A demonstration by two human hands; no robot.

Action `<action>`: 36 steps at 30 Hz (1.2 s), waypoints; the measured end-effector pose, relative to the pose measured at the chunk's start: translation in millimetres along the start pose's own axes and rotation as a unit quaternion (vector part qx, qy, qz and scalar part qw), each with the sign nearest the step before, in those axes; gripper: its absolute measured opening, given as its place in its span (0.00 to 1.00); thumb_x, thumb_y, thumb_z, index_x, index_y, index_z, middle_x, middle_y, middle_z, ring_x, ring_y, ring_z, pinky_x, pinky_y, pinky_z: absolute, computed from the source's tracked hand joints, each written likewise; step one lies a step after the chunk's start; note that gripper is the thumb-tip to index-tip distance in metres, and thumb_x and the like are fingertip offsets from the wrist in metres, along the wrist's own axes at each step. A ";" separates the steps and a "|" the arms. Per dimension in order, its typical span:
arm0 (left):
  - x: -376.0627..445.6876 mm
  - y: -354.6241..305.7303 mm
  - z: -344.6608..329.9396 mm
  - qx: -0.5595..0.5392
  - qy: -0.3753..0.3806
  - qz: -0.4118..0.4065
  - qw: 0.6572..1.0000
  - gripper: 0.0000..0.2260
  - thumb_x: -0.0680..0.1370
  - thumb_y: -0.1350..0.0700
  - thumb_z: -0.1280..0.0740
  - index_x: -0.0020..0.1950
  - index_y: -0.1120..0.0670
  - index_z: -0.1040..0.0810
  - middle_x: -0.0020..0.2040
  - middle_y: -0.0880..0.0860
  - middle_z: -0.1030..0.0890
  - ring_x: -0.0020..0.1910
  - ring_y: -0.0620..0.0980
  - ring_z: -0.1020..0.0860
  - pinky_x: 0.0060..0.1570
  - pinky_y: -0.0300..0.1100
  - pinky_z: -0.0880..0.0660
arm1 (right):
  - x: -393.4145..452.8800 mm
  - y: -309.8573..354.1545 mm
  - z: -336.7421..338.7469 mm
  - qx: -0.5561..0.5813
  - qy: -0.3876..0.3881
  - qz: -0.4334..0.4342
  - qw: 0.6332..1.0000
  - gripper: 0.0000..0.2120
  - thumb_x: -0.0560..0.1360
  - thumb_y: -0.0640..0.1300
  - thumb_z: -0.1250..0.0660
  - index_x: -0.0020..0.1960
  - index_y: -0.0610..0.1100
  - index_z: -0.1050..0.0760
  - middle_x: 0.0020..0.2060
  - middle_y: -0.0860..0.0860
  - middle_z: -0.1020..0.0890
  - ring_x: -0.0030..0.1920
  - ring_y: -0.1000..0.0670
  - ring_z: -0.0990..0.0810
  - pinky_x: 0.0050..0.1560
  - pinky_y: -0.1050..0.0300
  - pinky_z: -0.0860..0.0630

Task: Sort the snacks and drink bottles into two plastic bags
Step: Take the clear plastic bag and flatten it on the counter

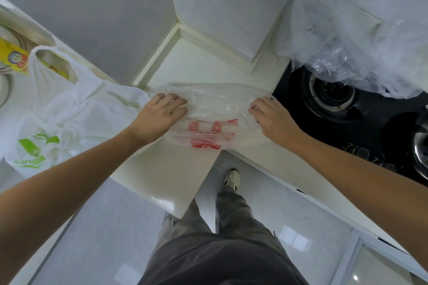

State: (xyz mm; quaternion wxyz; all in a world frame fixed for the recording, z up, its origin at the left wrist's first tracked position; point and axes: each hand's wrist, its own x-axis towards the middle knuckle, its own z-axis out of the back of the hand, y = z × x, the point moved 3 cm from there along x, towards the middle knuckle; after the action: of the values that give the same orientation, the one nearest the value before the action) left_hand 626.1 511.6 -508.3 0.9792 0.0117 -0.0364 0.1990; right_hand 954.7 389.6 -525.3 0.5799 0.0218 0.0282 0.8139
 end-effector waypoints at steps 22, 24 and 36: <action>7.6 -4.7 -10.5 -0.078 0.125 0.179 0.973 0.33 0.68 0.37 0.22 0.62 0.58 0.25 0.62 0.58 0.23 0.64 0.61 0.25 0.65 0.56 0.29 | -10.3 -1.0 -5.6 0.046 0.110 -0.040 0.992 0.33 0.73 0.55 0.23 0.72 0.40 0.27 0.73 0.44 0.27 0.73 0.41 0.29 0.75 0.41 0.34; 8.1 -5.2 -10.0 -0.081 0.139 0.182 0.970 0.38 0.66 0.35 0.22 0.65 0.59 0.25 0.65 0.59 0.24 0.66 0.61 0.26 0.68 0.55 0.30 | -10.7 0.7 0.3 0.070 0.119 -0.078 0.987 0.39 0.72 0.58 0.23 0.77 0.45 0.32 0.73 0.44 0.28 0.72 0.41 0.29 0.73 0.40 0.31; 22.5 0.0 2.6 -0.123 0.156 0.216 0.956 0.49 0.59 0.34 0.20 0.71 0.61 0.28 0.68 0.57 0.25 0.69 0.59 0.27 0.69 0.54 0.31 | -7.3 -1.5 3.3 0.050 0.148 -0.112 0.981 0.33 0.67 0.65 0.23 0.56 0.39 0.21 0.76 0.41 0.33 0.75 0.40 0.34 0.75 0.45 0.33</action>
State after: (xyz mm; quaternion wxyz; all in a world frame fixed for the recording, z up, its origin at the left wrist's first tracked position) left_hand 646.7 520.3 -504.0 0.9002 -0.1479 0.0912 0.3993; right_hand 958.7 383.3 -522.1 0.6552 -0.0730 0.1565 0.7355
